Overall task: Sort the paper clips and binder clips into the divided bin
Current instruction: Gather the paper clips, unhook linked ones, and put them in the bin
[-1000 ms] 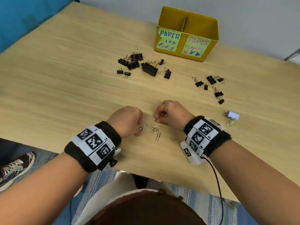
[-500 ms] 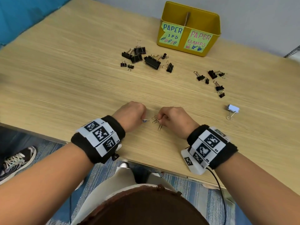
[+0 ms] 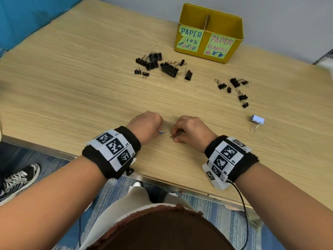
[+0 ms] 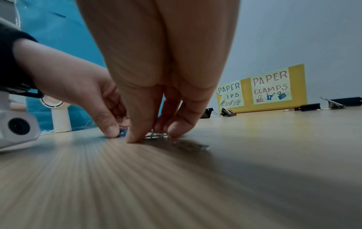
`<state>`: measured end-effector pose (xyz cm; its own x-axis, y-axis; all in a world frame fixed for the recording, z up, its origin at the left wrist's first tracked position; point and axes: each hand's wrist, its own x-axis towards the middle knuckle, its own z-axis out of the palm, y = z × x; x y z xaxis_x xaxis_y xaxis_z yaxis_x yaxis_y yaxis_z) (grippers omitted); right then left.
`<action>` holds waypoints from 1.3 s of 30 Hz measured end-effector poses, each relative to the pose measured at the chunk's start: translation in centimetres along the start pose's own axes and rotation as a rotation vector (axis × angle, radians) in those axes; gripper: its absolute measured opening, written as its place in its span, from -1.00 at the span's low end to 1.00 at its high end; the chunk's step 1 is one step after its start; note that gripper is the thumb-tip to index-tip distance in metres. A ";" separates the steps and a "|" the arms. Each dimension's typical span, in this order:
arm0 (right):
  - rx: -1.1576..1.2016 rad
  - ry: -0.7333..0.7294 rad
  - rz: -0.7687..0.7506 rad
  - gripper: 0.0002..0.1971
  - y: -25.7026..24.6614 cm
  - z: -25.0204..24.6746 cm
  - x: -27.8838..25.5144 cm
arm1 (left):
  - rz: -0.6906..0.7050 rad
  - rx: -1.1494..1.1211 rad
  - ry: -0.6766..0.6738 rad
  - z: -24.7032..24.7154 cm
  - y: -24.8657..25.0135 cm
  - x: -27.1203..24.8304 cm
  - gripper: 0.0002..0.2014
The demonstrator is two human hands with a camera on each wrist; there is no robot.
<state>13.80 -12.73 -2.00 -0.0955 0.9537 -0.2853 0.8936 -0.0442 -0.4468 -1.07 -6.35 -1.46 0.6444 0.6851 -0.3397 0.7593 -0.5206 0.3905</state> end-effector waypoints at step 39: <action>-0.050 0.123 0.247 -0.81 2.1 1.4 -4.1 | 0.158 0.031 0.045 1.9 3.3 1.2 -0.84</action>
<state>15.46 -17.13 -2.97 0.1790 0.9450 -0.2737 0.9040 -0.2678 -0.3334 2.38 -8.22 -2.16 0.7516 0.6152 -0.2378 0.6519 -0.6382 0.4094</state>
